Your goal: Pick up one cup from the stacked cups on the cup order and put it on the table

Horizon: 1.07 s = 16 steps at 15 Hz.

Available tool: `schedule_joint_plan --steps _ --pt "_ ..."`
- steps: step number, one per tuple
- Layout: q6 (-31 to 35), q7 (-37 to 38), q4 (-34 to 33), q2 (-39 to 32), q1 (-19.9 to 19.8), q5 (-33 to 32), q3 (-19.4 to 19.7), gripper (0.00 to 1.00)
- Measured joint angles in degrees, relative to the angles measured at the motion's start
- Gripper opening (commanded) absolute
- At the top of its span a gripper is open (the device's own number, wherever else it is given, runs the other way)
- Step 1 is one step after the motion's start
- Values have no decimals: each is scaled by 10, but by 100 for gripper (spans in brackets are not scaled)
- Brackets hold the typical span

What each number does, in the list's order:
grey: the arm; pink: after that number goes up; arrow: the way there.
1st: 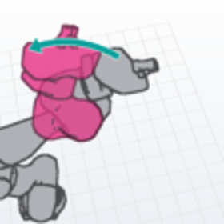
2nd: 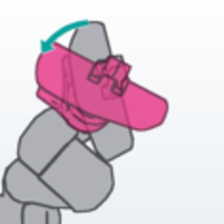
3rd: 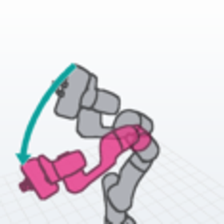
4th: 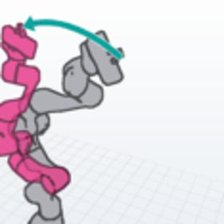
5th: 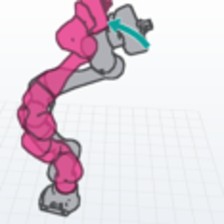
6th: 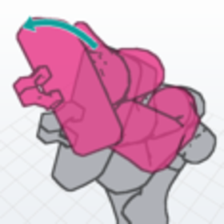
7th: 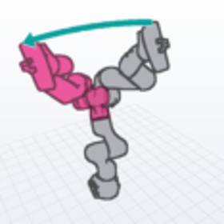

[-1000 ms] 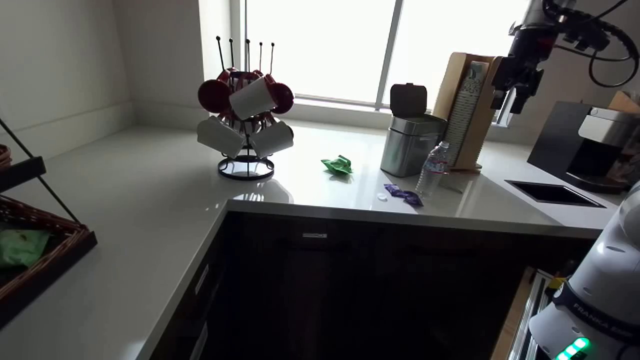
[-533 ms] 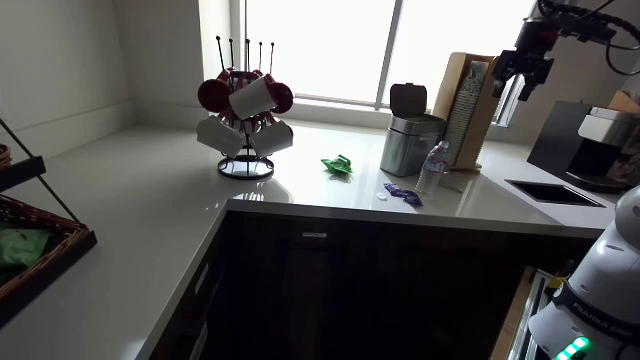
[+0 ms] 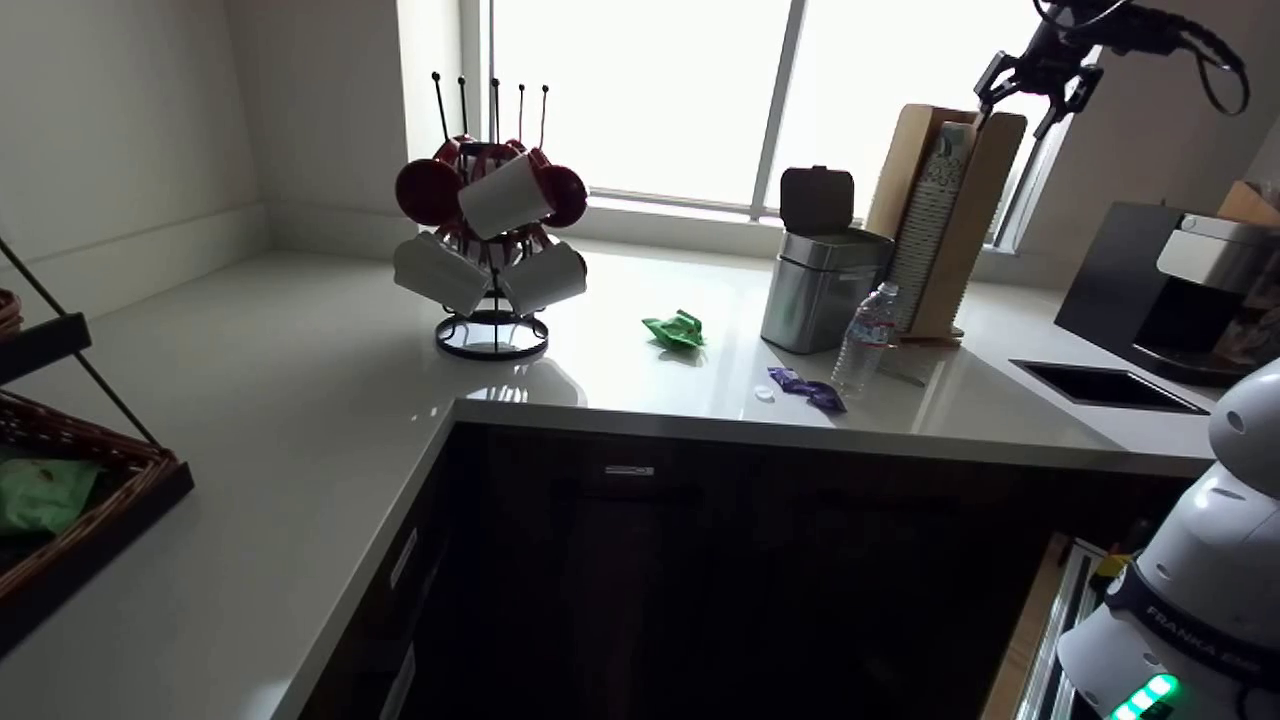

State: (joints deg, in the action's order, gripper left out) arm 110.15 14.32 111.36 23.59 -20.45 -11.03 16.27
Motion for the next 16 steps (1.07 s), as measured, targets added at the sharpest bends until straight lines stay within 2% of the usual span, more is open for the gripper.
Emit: schedule_joint_plan --steps 4,7,16 --pt "79 114 -75 -106 -6 -5 -5 100" --pt "101 192 -123 -165 -7 -28 -14 100" --pt "119 198 -146 -182 -5 -32 -7 100"
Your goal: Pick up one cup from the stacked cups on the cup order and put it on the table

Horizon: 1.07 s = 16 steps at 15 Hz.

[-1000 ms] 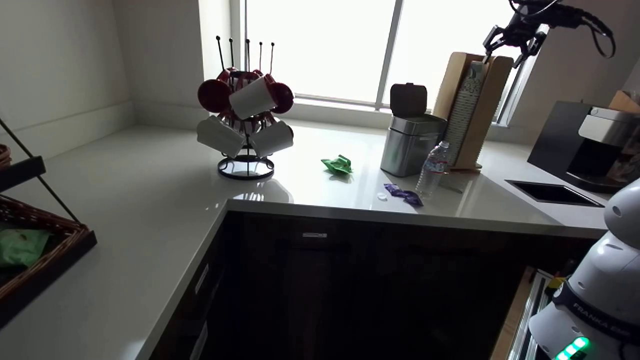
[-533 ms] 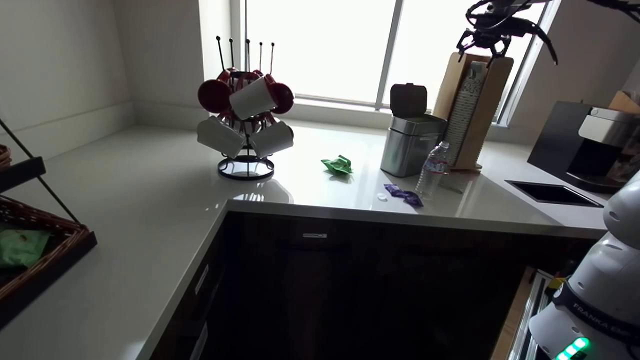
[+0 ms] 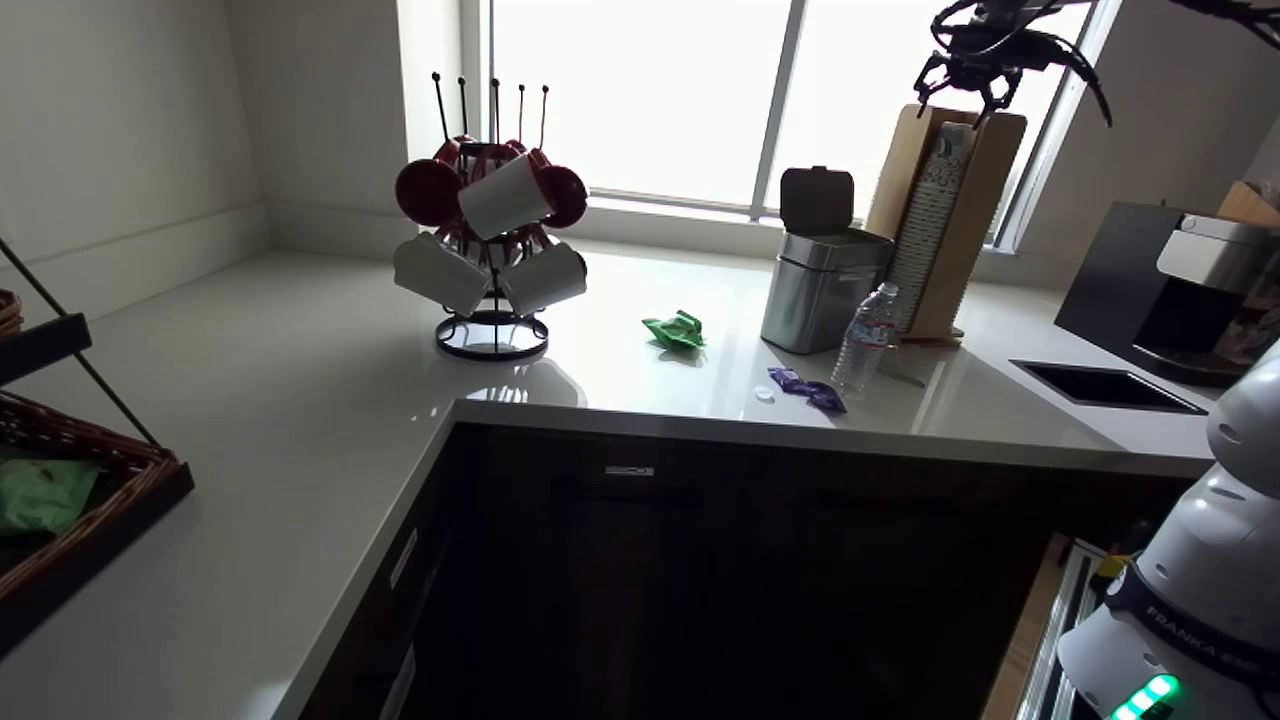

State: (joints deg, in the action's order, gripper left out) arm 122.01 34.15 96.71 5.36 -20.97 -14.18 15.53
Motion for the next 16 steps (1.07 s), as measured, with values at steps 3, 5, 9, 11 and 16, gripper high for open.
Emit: schedule_joint_plan --steps 3,5,9,11,16 --pt "26 -13 0 0 0 1 11 100" --pt "35 -18 0 1 0 1 18 100" --pt "43 -22 1 3 -2 1 28 100" --pt "47 -26 2 4 -3 1 32 100" --pt "79 -45 20 3 -3 11 40 100"
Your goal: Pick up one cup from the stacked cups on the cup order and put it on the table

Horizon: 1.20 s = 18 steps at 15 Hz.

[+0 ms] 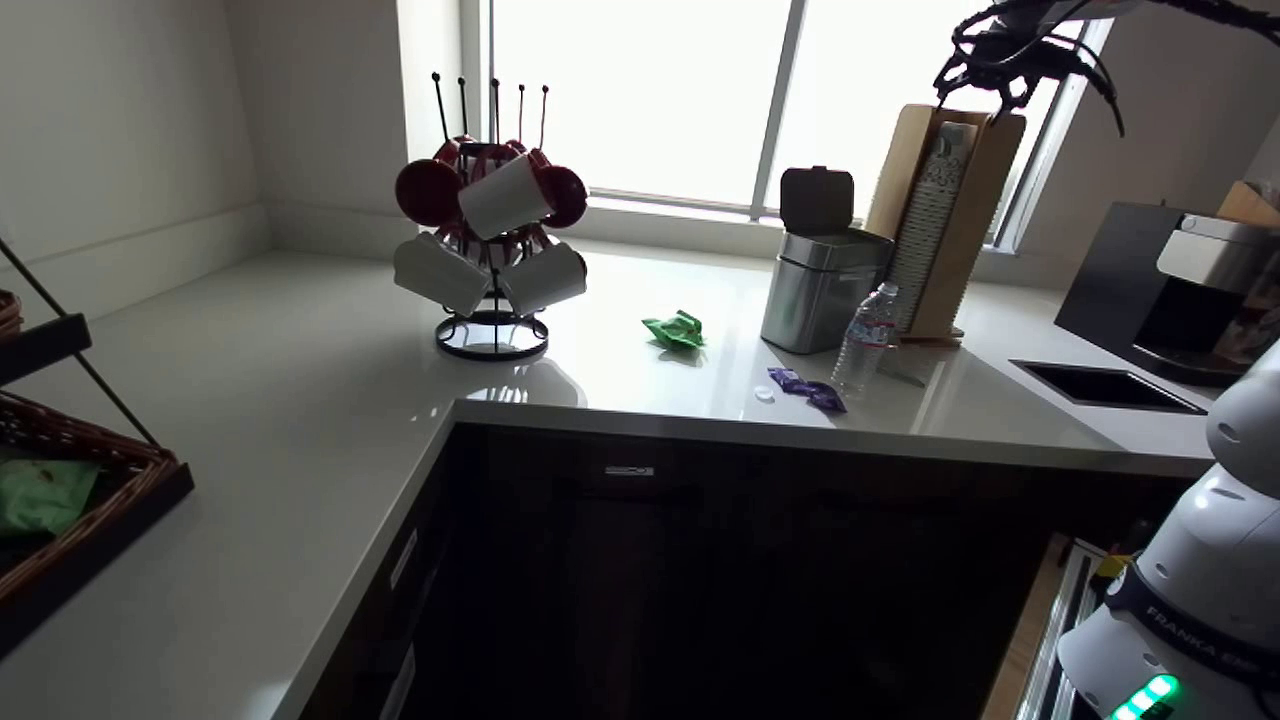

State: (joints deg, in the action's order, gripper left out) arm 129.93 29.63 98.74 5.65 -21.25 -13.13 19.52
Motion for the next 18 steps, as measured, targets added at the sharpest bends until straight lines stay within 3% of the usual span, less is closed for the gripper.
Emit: schedule_joint_plan --steps 18 --pt "55 -100 18 11 7 114 -1 100"
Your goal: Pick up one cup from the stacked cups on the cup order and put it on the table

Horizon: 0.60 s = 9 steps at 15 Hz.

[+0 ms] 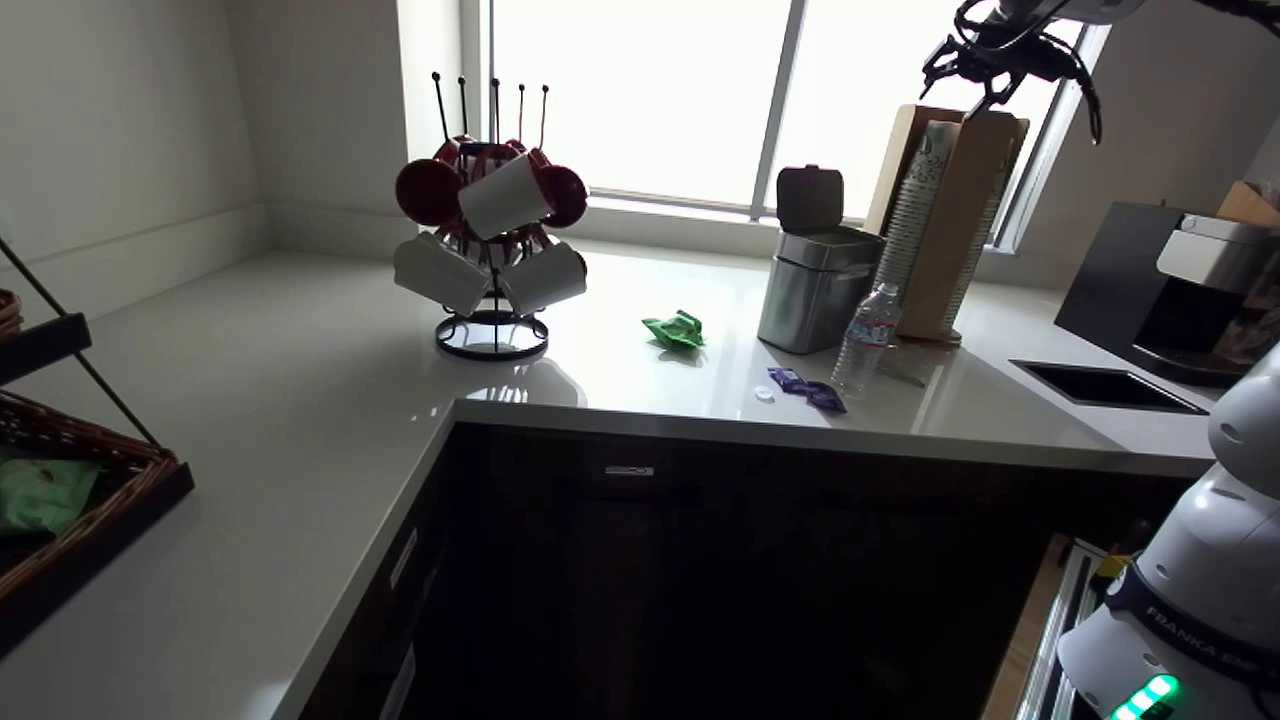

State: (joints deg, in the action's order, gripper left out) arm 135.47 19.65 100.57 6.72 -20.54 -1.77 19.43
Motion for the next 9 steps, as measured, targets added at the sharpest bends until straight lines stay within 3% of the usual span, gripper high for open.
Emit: schedule_joint_plan --steps 9 --pt "6 -12 2 -1 1 8 1 100"
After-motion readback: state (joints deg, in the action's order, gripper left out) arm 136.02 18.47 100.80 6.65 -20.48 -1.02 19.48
